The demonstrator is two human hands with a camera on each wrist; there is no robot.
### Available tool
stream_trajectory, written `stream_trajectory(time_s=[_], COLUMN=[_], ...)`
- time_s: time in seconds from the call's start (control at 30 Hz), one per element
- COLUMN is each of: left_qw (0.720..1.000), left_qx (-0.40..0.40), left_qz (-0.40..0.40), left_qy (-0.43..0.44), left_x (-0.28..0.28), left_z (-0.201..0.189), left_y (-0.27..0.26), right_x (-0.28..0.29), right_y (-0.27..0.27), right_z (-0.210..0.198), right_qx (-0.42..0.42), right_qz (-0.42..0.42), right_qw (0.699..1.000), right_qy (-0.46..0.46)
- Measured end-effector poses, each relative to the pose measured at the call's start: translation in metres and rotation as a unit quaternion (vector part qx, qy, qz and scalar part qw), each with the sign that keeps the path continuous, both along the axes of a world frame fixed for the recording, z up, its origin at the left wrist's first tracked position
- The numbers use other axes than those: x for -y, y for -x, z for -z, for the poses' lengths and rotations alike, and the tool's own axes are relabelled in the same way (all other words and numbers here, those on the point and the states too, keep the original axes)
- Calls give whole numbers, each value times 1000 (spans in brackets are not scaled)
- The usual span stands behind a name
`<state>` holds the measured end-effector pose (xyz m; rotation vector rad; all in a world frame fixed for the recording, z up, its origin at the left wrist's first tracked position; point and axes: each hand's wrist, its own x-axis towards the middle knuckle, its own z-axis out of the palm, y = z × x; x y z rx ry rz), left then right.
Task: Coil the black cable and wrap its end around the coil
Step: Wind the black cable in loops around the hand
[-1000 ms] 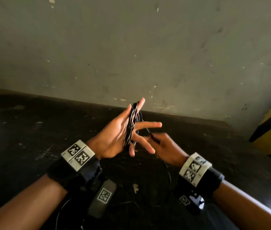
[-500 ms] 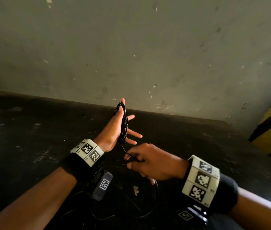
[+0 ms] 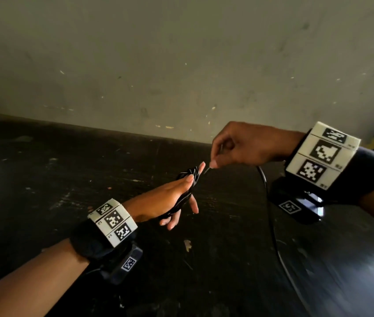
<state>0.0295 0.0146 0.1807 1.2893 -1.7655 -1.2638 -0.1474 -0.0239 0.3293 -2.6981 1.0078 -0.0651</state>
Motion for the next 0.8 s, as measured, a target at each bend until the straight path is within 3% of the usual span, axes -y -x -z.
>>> stream_trajectory(time_s=[0.1,0.23,0.5,0.63,0.8], left_qw=[999,994,962,943,912], left_qx=[2,-87,-208,-296,-404], left_qz=[37,40,160,139,64], left_qy=[-32,-52,-73,-62,-23], left_x=[-6,-11,-31,-28,-8], left_z=[-4,-6,-16,-25,-35], left_y=[3,-3,-7,-1,5], right_x=[6,16,43,48,46], right_y=[0,5,12,1,-19], right_z=[3,10,45,82,130], right_qx=[41,86,181,224,302], right_qz=[-21,-49,-67,-38,-7], right_qw=[997,992,978,968,951], right_qy=[58,80,80,104,58])
